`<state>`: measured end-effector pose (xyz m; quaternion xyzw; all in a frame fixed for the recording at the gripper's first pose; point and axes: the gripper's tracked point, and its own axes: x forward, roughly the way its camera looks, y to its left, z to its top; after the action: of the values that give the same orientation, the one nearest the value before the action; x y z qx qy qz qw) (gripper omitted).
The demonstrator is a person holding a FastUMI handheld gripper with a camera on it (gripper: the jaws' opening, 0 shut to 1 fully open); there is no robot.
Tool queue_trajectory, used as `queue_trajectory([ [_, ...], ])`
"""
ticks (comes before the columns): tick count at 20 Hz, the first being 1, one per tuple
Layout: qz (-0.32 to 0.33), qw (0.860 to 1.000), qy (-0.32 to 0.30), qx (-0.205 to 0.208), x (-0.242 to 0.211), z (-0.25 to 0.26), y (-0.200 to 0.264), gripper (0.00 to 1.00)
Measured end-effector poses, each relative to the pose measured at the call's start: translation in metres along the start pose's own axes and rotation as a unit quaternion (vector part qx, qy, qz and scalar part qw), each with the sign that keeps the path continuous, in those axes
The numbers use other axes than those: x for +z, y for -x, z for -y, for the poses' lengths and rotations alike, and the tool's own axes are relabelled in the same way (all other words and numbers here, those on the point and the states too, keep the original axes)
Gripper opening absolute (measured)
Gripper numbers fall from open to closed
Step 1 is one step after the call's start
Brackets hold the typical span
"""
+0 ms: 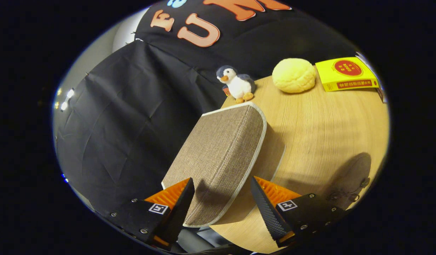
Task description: Open the storage box then place both shoes into the box .Put the left shoe in first, then the right shoe, with the right side of both shoes facing outward in a uniform manner.
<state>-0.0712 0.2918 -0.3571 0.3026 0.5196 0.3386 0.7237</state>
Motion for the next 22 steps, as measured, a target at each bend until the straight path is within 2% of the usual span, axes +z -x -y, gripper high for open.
queue_trajectory([
  [5, -0.009, 0.992, -0.112, 0.060, -0.005, -0.008, -0.018, 0.96],
  [10, -0.001, 0.990, -0.119, 0.073, -0.001, -0.012, -0.011, 0.90],
  [14, 0.016, 0.988, -0.132, 0.081, 0.008, -0.013, 0.004, 0.78],
  [18, 0.061, 0.969, -0.184, 0.151, 0.043, -0.046, 0.035, 0.65],
  [22, 0.075, 0.973, -0.169, 0.141, 0.055, -0.062, 0.037, 0.42],
])
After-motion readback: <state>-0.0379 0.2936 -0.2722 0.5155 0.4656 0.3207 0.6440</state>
